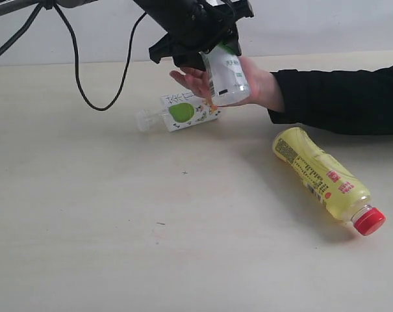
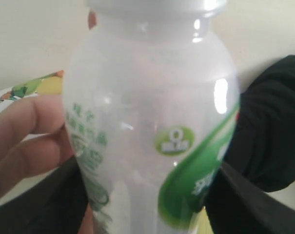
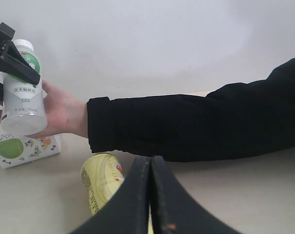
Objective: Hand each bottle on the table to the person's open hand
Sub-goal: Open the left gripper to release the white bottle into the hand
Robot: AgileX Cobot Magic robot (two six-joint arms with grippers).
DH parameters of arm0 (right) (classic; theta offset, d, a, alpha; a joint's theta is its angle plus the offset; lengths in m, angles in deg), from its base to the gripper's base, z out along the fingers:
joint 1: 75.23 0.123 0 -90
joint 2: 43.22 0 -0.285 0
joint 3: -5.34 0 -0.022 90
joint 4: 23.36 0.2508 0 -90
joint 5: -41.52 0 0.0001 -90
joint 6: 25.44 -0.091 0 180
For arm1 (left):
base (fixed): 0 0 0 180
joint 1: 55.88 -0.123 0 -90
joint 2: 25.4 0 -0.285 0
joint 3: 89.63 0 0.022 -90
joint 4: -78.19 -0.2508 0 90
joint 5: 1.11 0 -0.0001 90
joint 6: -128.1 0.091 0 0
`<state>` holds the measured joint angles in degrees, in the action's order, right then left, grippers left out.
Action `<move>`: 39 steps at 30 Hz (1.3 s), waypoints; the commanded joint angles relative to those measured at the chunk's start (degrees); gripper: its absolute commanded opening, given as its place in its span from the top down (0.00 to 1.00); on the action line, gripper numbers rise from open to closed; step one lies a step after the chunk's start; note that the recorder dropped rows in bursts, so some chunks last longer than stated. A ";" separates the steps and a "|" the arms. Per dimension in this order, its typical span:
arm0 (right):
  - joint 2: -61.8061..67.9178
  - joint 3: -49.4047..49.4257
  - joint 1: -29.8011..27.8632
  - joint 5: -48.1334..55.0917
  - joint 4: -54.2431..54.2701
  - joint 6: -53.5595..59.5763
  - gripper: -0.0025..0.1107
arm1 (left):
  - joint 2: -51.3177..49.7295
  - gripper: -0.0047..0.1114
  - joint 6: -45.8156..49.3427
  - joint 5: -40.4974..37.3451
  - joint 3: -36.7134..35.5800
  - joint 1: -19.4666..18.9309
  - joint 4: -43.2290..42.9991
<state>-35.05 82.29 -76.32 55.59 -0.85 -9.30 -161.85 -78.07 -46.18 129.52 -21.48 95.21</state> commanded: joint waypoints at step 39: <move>-0.38 0.26 -0.24 -0.03 -0.04 0.29 0.98 | 6.38 0.35 16.08 -10.18 0.57 -3.77 -6.01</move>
<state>-35.05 82.29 -76.32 55.71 -0.85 -9.30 -157.33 -69.45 -53.69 129.64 -25.23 89.76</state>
